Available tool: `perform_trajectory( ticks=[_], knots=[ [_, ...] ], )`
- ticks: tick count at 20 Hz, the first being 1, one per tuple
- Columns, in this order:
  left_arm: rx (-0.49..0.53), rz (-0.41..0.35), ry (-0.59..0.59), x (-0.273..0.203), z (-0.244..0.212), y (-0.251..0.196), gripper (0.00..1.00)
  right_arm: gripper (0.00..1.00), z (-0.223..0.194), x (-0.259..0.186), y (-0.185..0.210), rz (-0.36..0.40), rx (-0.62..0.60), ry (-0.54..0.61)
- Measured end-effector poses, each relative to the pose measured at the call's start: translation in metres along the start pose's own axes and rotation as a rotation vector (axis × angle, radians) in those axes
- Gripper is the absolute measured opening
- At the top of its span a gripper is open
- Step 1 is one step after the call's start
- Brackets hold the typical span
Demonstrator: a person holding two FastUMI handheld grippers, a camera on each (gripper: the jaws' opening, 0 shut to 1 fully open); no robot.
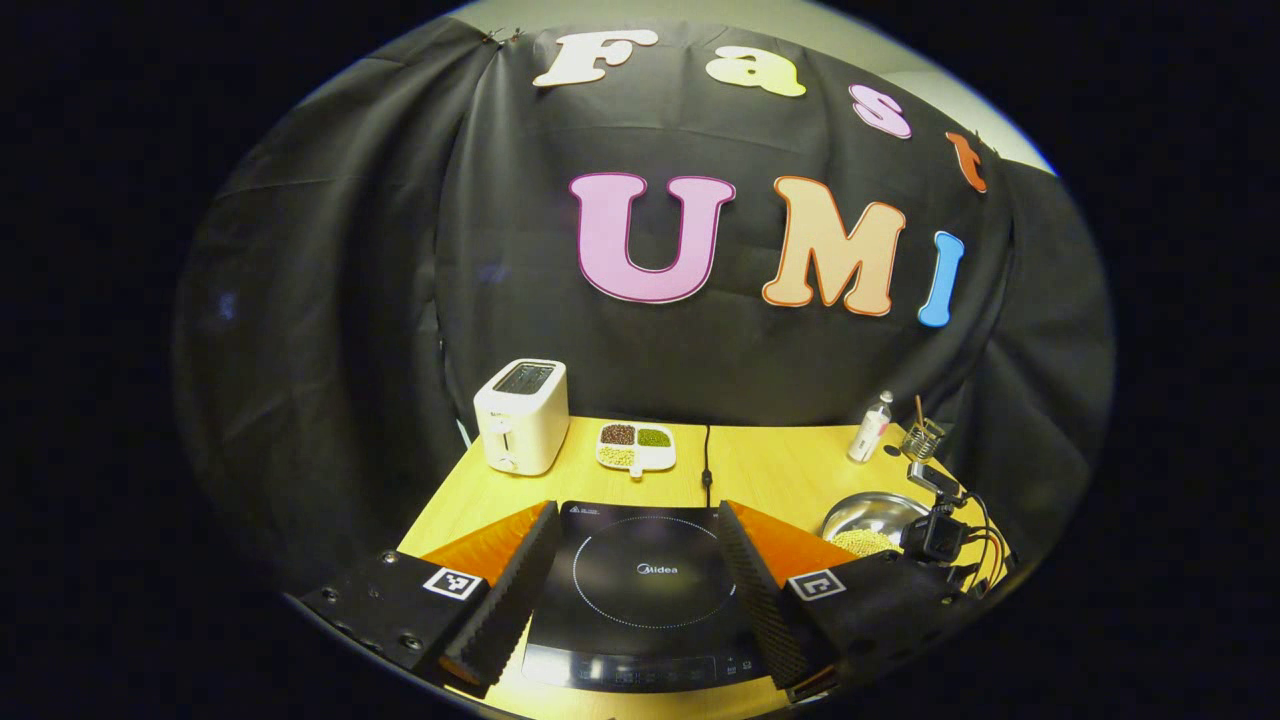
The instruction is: First push the handle of the pot to place it horizontally, then grasp the pot with both hands and set it on the induction cooktop.
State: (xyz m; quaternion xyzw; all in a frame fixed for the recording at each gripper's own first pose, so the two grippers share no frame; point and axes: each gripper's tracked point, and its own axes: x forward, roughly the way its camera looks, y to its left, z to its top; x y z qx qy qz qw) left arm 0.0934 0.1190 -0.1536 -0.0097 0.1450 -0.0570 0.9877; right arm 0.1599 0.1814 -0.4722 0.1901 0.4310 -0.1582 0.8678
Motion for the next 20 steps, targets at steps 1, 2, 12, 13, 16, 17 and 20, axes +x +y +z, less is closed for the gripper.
perform_trajectory(
  ticks=[1, 2, 12, 13, 16, 17, 20],
  knots=[
    [0.001, -0.013, 0.001, 0.001, -0.002, -0.002, 0.95, 0.02, 0.001, 0.001, 0.001, -0.004, 0.006, -0.007],
    [0.003, -0.024, 0.003, 0.003, -0.003, -0.003, 0.95, 0.02, 0.001, 0.002, 0.001, -0.009, 0.012, -0.011],
    [0.017, -0.057, 0.031, 0.001, -0.009, -0.026, 0.96, 0.13, 0.003, -0.034, -0.012, 0.082, -0.040, 0.007],
    [0.022, -0.054, 0.038, 0.001, -0.011, -0.028, 0.96, 0.10, 0.002, -0.041, -0.016, 0.098, -0.048, 0.011],
    [0.036, -0.031, 0.062, 0.004, -0.018, -0.038, 0.95, 0.28, 0.004, -0.061, -0.037, 0.120, -0.068, 0.018],
    [0.036, -0.025, 0.073, 0.005, -0.021, -0.044, 0.95, 0.37, 0.008, -0.067, -0.044, 0.134, -0.066, 0.022],
    [0.010, -0.017, 0.111, 0.010, -0.029, -0.066, 0.96, 0.64, 0.017, -0.083, -0.072, 0.162, -0.061, 0.047]
  ],
)
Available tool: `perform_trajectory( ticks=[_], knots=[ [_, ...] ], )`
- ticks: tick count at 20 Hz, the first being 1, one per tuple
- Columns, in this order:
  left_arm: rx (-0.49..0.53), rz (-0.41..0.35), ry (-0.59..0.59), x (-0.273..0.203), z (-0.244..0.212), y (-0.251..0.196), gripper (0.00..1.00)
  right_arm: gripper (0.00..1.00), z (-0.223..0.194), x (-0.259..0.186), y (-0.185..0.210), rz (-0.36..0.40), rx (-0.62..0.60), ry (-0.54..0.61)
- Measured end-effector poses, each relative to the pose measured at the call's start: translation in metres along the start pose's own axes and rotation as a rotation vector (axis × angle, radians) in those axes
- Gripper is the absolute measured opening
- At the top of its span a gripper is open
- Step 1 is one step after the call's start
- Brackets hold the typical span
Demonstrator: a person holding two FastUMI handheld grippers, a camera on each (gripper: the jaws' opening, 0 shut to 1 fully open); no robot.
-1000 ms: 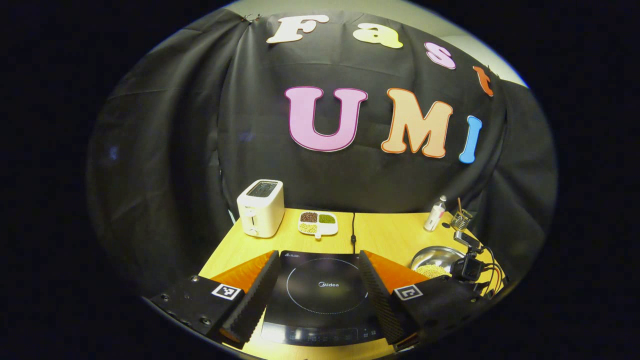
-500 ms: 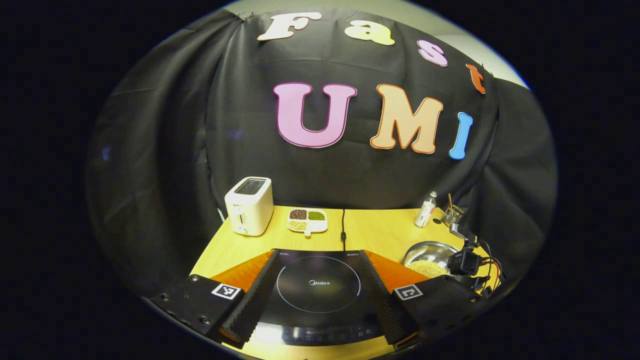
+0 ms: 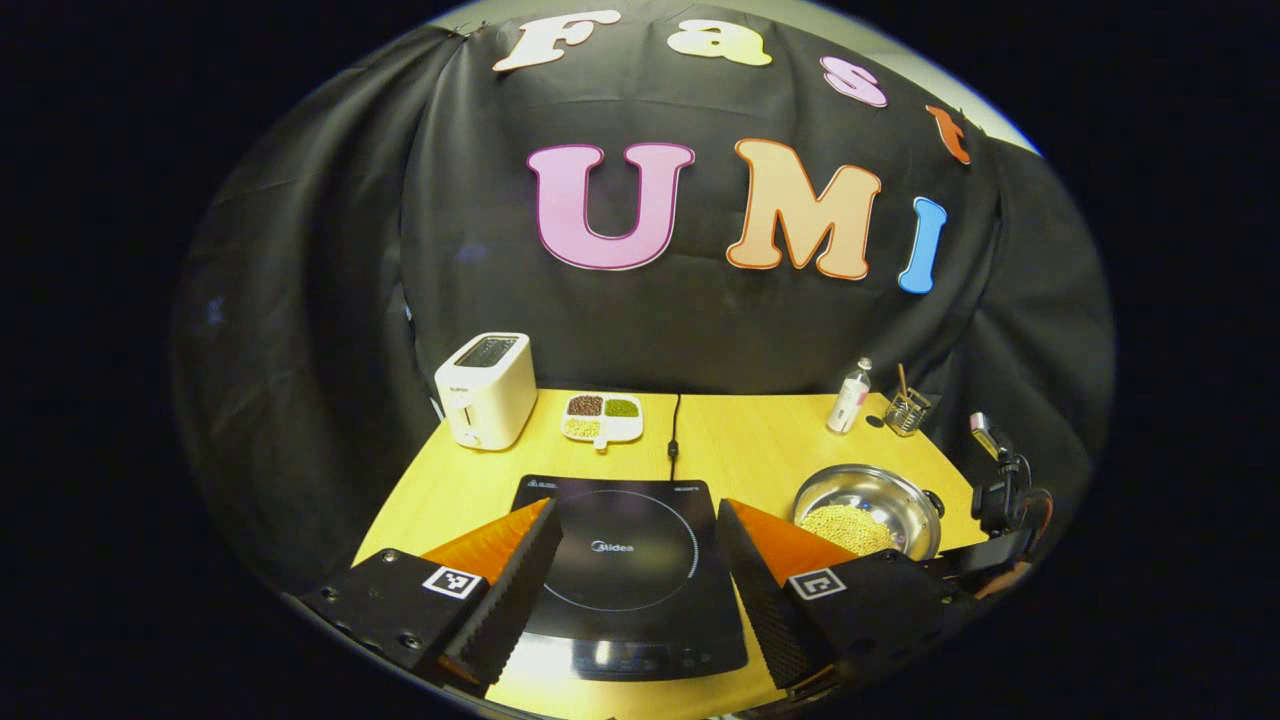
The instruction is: First push the handle of the pot to place it horizontally, then grasp the pot with both hands and set it on the induction cooktop.
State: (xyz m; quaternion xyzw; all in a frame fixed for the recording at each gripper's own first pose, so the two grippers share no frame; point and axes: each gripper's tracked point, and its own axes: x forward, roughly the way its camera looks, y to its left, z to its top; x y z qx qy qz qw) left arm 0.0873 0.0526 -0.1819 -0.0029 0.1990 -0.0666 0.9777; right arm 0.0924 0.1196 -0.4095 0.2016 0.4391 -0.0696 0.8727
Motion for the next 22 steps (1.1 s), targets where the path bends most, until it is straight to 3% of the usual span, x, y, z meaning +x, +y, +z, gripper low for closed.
perform_trajectory(
  ticks=[2, 3, 4, 5, 6, 8, 9, 11, 13, 14, 16, 17, 18, 19, 20, 21, 22],
  knots=[
    [-0.025, 0.001, 0.024, 0.005, -0.004, -0.017, 0.96, 0.82, 0.006, -0.012, -0.024, 0.002, -0.029, 0.013],
    [-0.035, 0.006, 0.039, 0.008, -0.008, -0.024, 0.96, 1.00, 0.012, -0.017, -0.036, -0.004, -0.051, 0.014],
    [-0.041, 0.012, 0.057, 0.011, -0.013, -0.030, 0.96, 0.94, 0.018, -0.021, -0.049, -0.011, -0.072, 0.014],
    [-0.044, 0.017, 0.073, 0.015, -0.015, -0.037, 0.96, 1.00, 0.025, -0.026, -0.060, -0.020, -0.091, 0.013],
    [-0.045, 0.020, 0.088, 0.020, -0.017, -0.043, 0.96, 0.94, 0.033, -0.028, -0.073, -0.034, -0.108, 0.011],
    [-0.056, 0.009, 0.117, 0.029, -0.021, -0.058, 0.96, 1.00, 0.053, -0.034, -0.095, -0.049, -0.139, 0.007],
    [-0.060, 0.001, 0.132, 0.033, -0.023, -0.066, 0.96, 0.94, 0.063, -0.036, -0.101, -0.047, -0.145, 0.006],
    [-0.066, -0.021, 0.163, 0.043, -0.027, -0.082, 0.96, 1.00, 0.084, -0.041, -0.111, -0.022, -0.140, 0.015],
    [-0.072, -0.050, 0.192, 0.054, -0.031, -0.100, 0.96, 0.94, 0.107, -0.041, -0.121, 0.000, -0.134, 0.021],
    [-0.072, -0.063, 0.211, 0.059, -0.033, -0.107, 0.96, 1.00, 0.119, -0.041, -0.128, 0.002, -0.133, 0.023],
    [-0.067, -0.084, 0.253, 0.071, -0.041, -0.119, 0.96, 0.94, 0.142, -0.035, -0.144, -0.008, -0.142, 0.020],
    [-0.069, -0.092, 0.276, 0.079, -0.046, -0.124, 0.96, 1.00, 0.156, -0.031, -0.153, -0.021, -0.153, 0.007],
    [-0.071, -0.102, 0.303, 0.086, -0.051, -0.128, 0.96, 0.94, 0.167, -0.027, -0.159, -0.030, -0.164, 0.001],
    [-0.074, -0.106, 0.334, 0.092, -0.059, -0.131, 0.96, 0.94, 0.179, -0.023, -0.163, -0.033, -0.171, -0.002],
    [-0.076, -0.104, 0.373, 0.098, -0.067, -0.133, 0.96, 1.00, 0.191, -0.018, -0.166, -0.034, -0.172, -0.003],
    [-0.077, -0.108, 0.408, 0.104, -0.074, -0.134, 0.96, 0.94, 0.197, -0.012, -0.168, -0.030, -0.172, 0.001],
    [-0.085, -0.111, 0.437, 0.110, -0.082, -0.138, 0.96, 0.94, 0.202, -0.004, -0.171, -0.027, -0.173, 0.008]
  ],
)
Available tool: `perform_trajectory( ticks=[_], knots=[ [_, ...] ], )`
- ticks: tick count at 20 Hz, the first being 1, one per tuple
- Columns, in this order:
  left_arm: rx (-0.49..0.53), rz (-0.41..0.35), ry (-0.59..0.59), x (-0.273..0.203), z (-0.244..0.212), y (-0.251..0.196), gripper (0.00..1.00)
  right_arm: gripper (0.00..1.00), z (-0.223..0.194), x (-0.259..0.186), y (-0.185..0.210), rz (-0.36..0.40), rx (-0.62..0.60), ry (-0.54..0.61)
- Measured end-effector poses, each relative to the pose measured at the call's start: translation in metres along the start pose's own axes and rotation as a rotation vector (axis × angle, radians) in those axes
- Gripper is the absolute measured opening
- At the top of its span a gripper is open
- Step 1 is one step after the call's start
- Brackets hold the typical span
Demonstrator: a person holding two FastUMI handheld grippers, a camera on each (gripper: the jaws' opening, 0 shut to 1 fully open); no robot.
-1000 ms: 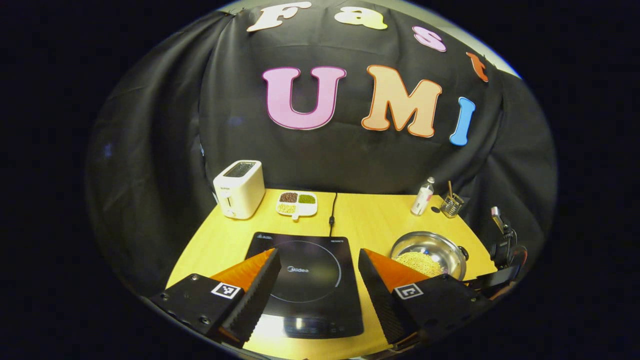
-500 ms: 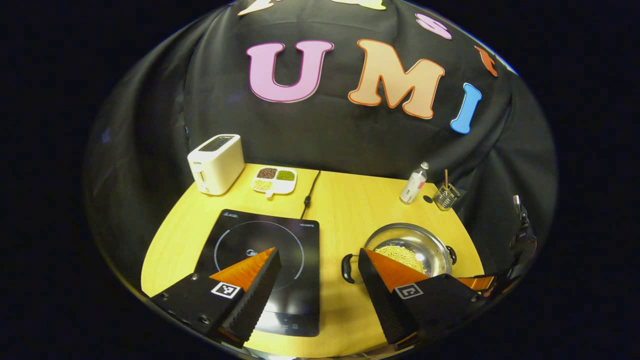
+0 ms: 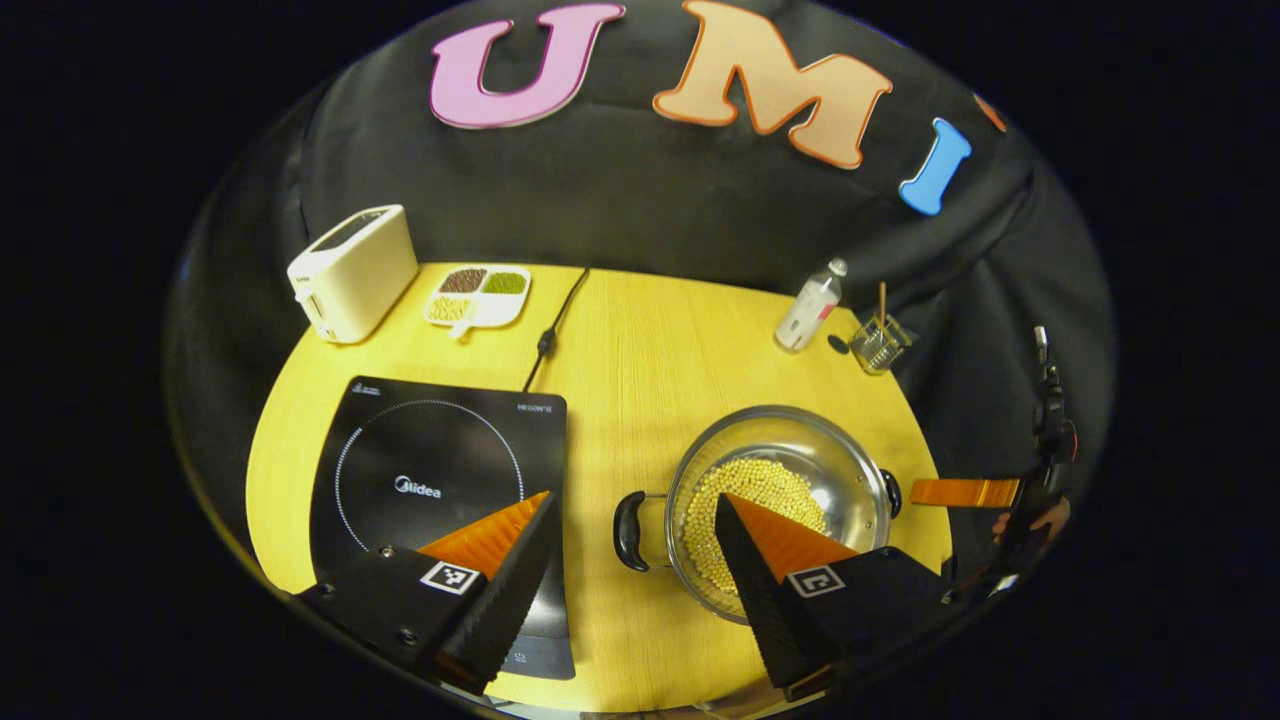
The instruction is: First push the handle of the pot to place it horizontally, then grasp the pot with both hands and set it on the induction cooktop.
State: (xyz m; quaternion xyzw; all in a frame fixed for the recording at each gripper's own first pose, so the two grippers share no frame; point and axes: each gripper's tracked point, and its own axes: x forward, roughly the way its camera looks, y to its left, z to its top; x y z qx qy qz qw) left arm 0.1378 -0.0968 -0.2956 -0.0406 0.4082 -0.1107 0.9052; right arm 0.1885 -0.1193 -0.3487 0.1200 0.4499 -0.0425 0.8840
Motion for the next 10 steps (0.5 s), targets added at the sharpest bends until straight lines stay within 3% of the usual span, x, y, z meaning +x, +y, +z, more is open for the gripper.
perform_trajectory(
  ticks=[1, 2, 3, 6, 7, 10],
  knots=[
    [-0.005, -0.005, 0.025, 0.006, -0.003, -0.003, 0.96, 1.00, 0.000, 0.008, -0.004, 0.000, -0.004, 0.012],
    [-0.010, -0.008, 0.048, 0.013, -0.007, -0.004, 0.96, 1.00, -0.001, 0.016, -0.007, 0.000, -0.012, 0.029],
    [-0.012, -0.004, 0.071, 0.020, -0.012, -0.006, 0.96, 0.94, -0.004, 0.023, -0.010, -0.003, -0.023, 0.053],
    [0.001, 0.010, 0.132, 0.037, -0.023, -0.006, 0.96, 0.94, -0.010, 0.039, -0.019, -0.013, -0.065, 0.102],
    [0.004, 0.015, 0.149, 0.043, -0.026, -0.007, 0.96, 1.00, -0.011, 0.044, -0.020, -0.011, -0.076, 0.114],
    [-0.005, 0.033, 0.209, 0.059, -0.038, -0.005, 0.96, 0.95, -0.016, 0.055, -0.019, 0.017, -0.086, 0.152]
  ],
)
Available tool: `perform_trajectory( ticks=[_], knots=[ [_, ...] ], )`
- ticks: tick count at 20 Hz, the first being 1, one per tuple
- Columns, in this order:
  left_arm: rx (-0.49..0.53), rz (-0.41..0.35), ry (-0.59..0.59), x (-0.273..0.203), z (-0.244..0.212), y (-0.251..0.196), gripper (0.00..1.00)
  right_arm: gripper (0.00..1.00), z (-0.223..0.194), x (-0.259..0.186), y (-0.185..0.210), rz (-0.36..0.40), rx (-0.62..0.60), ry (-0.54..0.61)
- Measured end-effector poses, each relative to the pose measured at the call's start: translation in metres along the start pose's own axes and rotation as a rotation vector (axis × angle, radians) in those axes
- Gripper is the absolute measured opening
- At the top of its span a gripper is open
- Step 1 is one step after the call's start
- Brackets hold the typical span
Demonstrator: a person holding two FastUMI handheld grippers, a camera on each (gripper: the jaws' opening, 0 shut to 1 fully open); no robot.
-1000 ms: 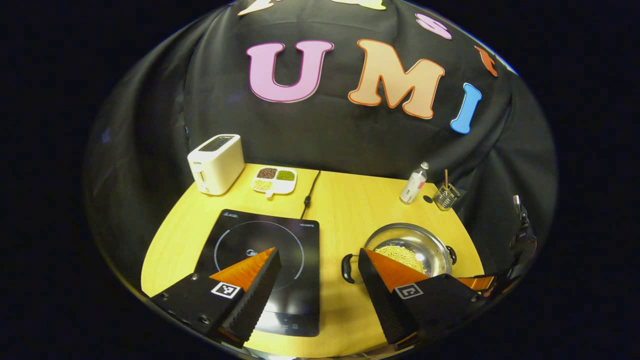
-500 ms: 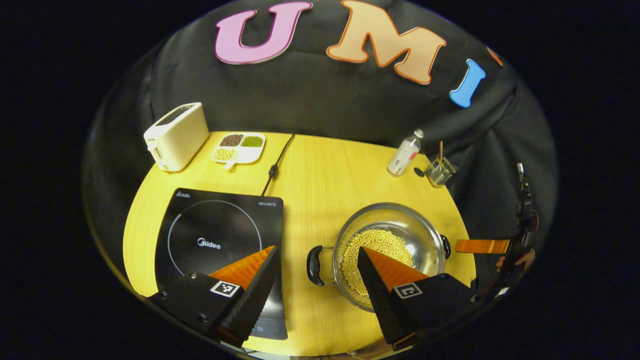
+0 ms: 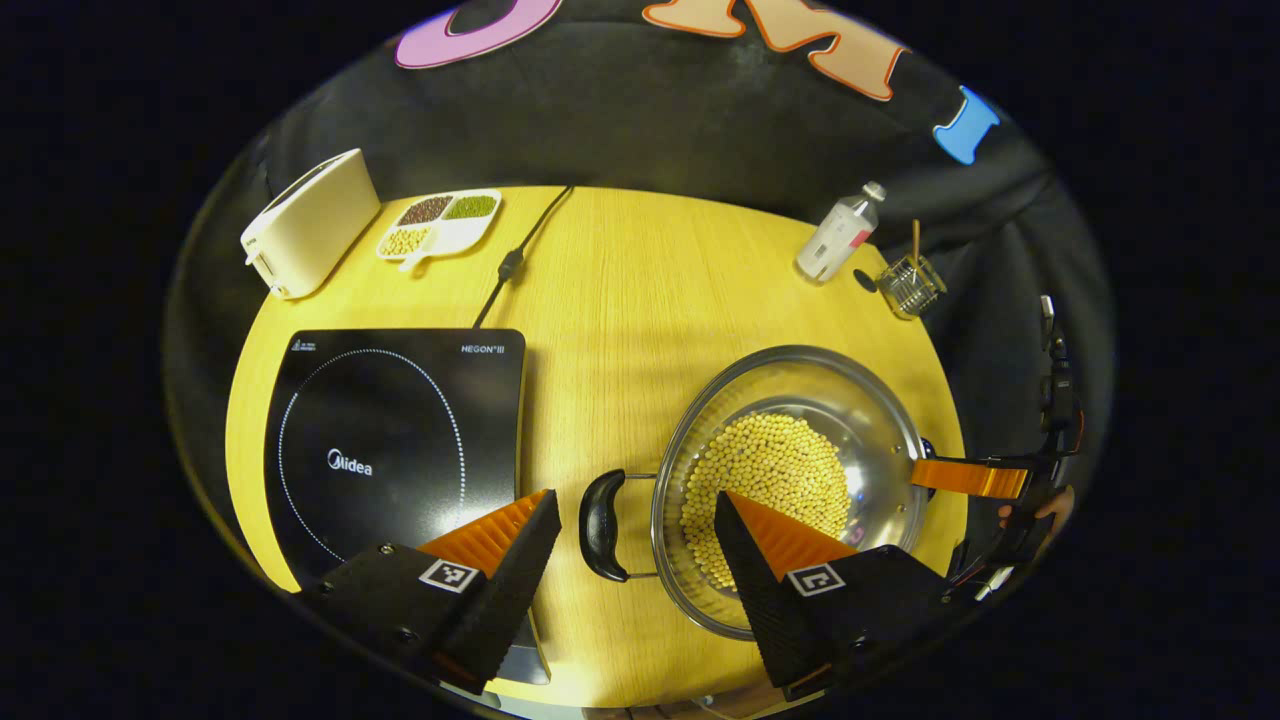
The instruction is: First push the handle of the pot to place it horizontally, then grasp the pot with both hands and set it on the induction cooktop.
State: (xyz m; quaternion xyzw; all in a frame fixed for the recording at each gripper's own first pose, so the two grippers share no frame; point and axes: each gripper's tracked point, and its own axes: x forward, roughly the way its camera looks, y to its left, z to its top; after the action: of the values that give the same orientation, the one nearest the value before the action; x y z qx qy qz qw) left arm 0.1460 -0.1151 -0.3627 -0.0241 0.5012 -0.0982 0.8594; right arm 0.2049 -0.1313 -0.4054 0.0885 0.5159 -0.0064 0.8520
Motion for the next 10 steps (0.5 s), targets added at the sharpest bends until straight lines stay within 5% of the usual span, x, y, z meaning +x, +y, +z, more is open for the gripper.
perform_trajectory(
  ticks=[6, 8, 9, 10],
  knots=[
    [-0.059, 0.013, 0.085, 0.021, -0.020, -0.001, 0.93, 0.98, -0.009, 0.021, 0.004, 0.049, -0.004, 0.058],
    [-0.072, 0.025, 0.104, 0.027, -0.024, 0.001, 0.92, 0.89, -0.013, 0.027, 0.007, 0.067, 0.016, 0.078],
    [-0.077, 0.026, 0.111, 0.030, -0.025, 0.002, 0.90, 0.98, -0.014, 0.029, 0.006, 0.076, 0.018, 0.084],
    [-0.082, 0.027, 0.116, 0.033, -0.027, 0.002, 0.90, 0.89, -0.016, 0.034, 0.008, 0.087, 0.022, 0.091]
  ],
)
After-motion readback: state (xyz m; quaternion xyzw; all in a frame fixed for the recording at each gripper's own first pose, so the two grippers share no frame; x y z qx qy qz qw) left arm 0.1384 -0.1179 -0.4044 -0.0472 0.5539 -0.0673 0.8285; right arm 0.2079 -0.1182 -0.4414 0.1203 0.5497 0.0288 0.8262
